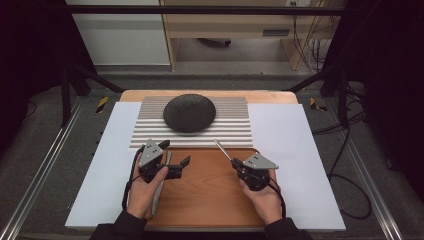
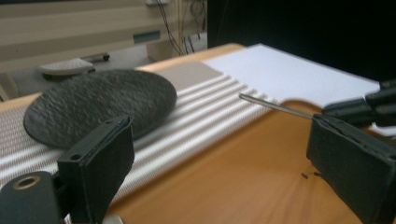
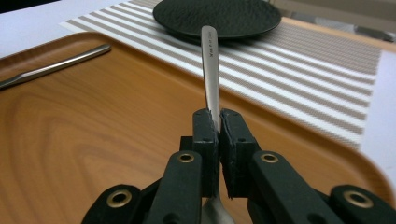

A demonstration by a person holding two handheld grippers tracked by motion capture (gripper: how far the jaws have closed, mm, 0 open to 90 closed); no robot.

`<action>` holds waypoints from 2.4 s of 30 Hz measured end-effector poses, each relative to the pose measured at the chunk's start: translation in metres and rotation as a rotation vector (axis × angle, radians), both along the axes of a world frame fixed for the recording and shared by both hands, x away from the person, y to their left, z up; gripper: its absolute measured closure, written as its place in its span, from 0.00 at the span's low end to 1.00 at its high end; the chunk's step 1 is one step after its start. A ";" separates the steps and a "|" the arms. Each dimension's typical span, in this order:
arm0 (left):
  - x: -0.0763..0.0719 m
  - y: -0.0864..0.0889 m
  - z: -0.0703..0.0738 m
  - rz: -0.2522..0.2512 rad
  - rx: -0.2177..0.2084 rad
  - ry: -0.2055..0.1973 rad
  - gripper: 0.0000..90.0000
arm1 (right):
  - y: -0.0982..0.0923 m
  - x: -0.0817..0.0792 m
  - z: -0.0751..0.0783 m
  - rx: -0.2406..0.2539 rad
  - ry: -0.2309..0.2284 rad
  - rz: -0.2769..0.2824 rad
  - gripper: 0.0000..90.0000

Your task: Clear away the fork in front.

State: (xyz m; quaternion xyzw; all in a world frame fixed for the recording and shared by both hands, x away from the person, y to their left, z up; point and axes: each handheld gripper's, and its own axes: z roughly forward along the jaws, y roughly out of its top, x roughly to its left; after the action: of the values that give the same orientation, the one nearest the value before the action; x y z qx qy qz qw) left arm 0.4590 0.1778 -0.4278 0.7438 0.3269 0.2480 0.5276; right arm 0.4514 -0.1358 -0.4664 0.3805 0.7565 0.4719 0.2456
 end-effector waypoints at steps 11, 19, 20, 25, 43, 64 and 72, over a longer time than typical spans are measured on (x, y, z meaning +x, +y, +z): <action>-0.007 -0.003 -0.011 0.017 -0.010 0.020 0.09 | 0.008 -0.010 0.002 -0.012 -0.032 0.023 0.95; -0.008 -0.002 -0.010 0.001 -0.040 0.012 0.07 | 0.012 -0.013 0.001 -0.013 -0.044 0.039 0.95; -0.008 -0.002 -0.010 0.002 -0.038 0.012 0.07 | 0.012 -0.013 0.001 -0.011 -0.042 0.038 0.95; -0.008 -0.001 -0.009 0.007 -0.046 0.021 0.07 | 0.014 -0.014 0.002 -0.004 -0.051 0.039 0.95; -0.009 0.000 -0.008 -0.005 -0.087 0.036 0.07 | 0.027 -0.022 0.004 -0.004 -0.076 0.073 0.95; -0.011 -0.005 -0.008 0.000 -0.073 0.042 0.09 | 0.040 -0.029 0.005 -0.002 -0.105 0.114 0.95; -0.011 -0.004 -0.007 -0.009 -0.091 0.055 0.10 | 0.049 -0.034 0.003 -0.027 -0.118 0.125 0.95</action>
State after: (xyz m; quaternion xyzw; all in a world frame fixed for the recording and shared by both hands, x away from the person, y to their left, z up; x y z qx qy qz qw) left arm 0.4481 0.1740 -0.4351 0.7272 0.3488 0.2099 0.5527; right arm 0.4178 -0.0864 -0.4629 0.3008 0.7692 0.4975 0.2652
